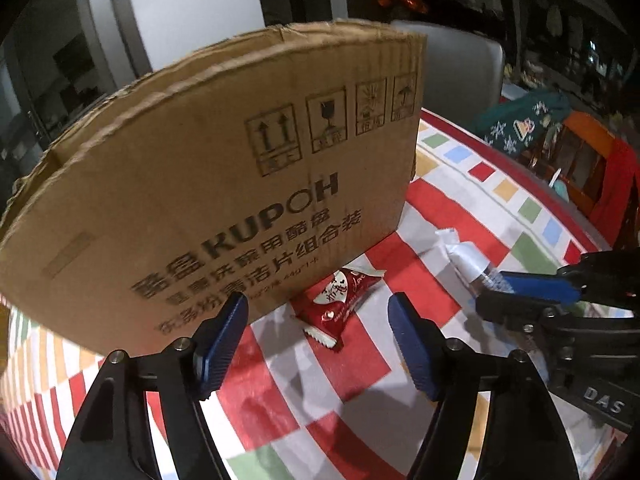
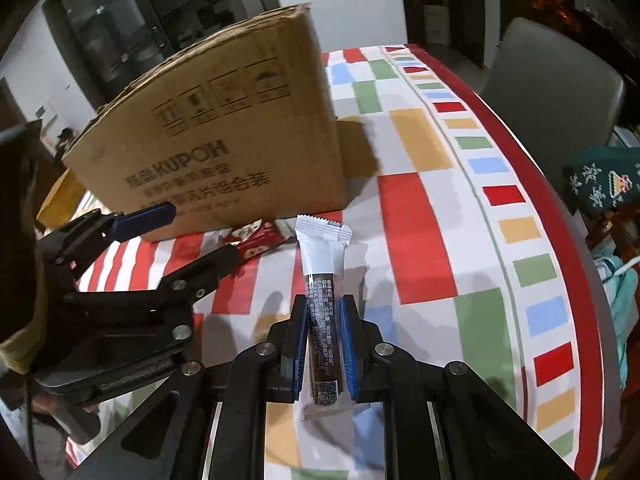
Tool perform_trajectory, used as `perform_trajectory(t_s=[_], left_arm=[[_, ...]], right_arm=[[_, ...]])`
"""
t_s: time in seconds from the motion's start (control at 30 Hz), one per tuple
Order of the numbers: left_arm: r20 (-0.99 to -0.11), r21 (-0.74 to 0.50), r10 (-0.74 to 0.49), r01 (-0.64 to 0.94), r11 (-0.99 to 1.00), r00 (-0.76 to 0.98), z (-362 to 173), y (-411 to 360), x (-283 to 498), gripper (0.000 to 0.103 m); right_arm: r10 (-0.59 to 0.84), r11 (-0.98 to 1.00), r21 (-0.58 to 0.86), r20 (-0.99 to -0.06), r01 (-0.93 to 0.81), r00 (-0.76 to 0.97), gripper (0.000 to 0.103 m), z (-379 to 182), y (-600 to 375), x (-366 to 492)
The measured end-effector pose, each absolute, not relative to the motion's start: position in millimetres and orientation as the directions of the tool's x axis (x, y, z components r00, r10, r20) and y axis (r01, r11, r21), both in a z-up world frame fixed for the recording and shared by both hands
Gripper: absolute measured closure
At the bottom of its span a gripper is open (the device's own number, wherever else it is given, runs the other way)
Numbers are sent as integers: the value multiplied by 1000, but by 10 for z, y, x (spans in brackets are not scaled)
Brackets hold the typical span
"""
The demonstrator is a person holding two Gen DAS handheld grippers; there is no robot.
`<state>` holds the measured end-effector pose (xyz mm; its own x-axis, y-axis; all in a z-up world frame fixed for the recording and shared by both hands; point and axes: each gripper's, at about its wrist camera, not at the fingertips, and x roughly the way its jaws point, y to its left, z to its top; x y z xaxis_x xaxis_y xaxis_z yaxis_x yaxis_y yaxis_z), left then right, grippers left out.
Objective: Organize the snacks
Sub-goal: 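Grasp the white-wrapped bar with the right tool while the left tool grasps the red candy bag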
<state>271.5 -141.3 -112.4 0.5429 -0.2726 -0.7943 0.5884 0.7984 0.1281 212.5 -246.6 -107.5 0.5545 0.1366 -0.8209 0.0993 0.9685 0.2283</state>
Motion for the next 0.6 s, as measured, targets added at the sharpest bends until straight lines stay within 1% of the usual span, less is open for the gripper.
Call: perform_trajectory(t_s=[0.03, 0.27, 0.3, 0.37, 0.43, 0.47, 0.5, 0.6], left_arm=[[-798, 138, -263, 590, 796, 542, -1152, -1432, 2736, 39], [-823, 115, -260, 596, 794, 506, -1305, -1510, 2814, 42], [-825, 112, -260, 596, 795, 502, -1319, -1518, 2819, 44], [-832, 109, -255, 596, 796, 492, -1362, -1552, 2843, 50], [-841, 93, -255, 592, 800, 477, -1395, -1569, 2871, 61], [-846, 83, -255, 588, 805, 469, -1411, -1575, 2883, 63], [-848, 77, -256, 586, 807, 464, -1419, -1582, 2885, 71], [-852, 51, -265, 577, 815, 451, -1416, -1560, 2850, 77]], right_arm=[[133, 969, 227, -820, 102, 557, 86, -1076, -2457, 2130], [137, 963, 241, -821, 118, 555, 86, -1152, -2471, 2190], [136, 963, 240, -821, 120, 554, 86, -1161, -2471, 2191], [136, 963, 240, -823, 121, 552, 86, -1169, -2471, 2185], [136, 962, 241, -825, 124, 549, 86, -1185, -2479, 2189], [135, 962, 241, -826, 126, 548, 86, -1195, -2483, 2193], [133, 962, 240, -827, 128, 546, 86, -1202, -2485, 2193], [135, 963, 240, -828, 126, 544, 86, -1221, -2488, 2185]])
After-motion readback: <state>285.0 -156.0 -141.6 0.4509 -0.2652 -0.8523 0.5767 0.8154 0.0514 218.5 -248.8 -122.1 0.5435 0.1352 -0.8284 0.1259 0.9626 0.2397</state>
